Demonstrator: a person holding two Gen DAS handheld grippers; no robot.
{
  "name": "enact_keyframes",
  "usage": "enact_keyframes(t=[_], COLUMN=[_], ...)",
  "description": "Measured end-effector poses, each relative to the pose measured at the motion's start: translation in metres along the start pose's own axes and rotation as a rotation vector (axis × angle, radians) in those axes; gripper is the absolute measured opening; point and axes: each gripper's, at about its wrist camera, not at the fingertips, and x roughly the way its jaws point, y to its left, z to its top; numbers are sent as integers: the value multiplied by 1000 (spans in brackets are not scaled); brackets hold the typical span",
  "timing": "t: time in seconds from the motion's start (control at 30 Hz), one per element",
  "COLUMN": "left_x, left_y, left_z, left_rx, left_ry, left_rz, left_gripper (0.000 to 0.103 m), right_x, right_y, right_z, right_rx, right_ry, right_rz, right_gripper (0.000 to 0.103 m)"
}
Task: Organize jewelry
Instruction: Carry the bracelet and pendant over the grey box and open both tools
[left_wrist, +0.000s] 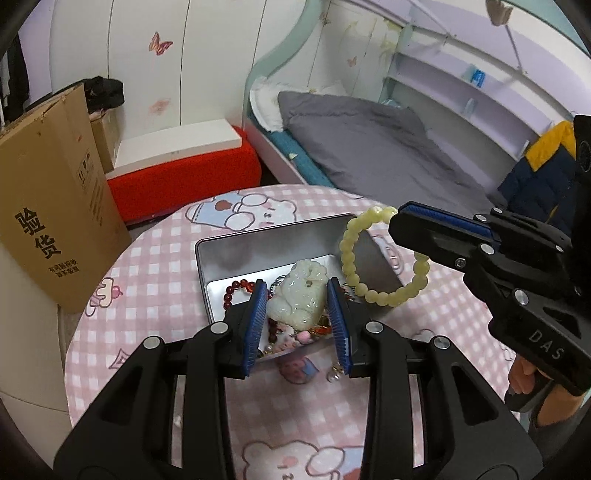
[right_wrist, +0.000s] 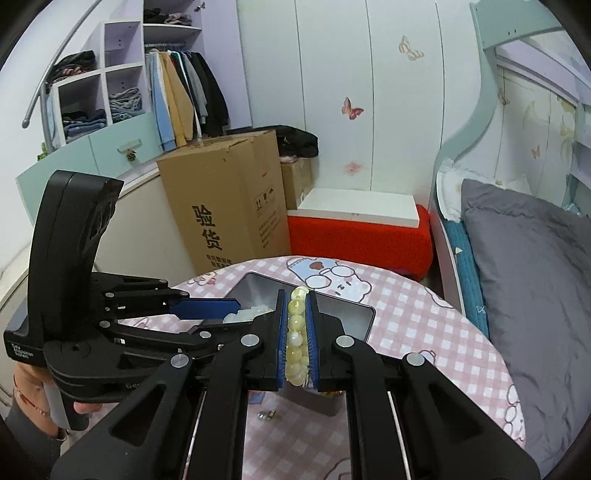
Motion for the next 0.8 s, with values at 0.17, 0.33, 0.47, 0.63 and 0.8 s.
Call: enact_keyframes(t=[0.17,0.33,0.47,0.63,0.8], left_x=[17,31,36,39,40], left_y=[2,2,-1,-3,-6], left_z=[2,1,1,3,4], left_rx=[13,21,35,43,42], left_ry=[35,66,76,88,102], left_rz=[13,23,28,38,26], left_gripper=[33,33,33,34,34], right_x=[21,35,37,37,34], right_y=[-9,-12,-12,-14,-15], right_z=[-8,-16,-17,-16,-15], right_rx=[20,37,46,49,52], right_ry=[47,88,99,107,112], right_rz=[5,12,15,19,17], right_gripper=[8,8,8,9,9])
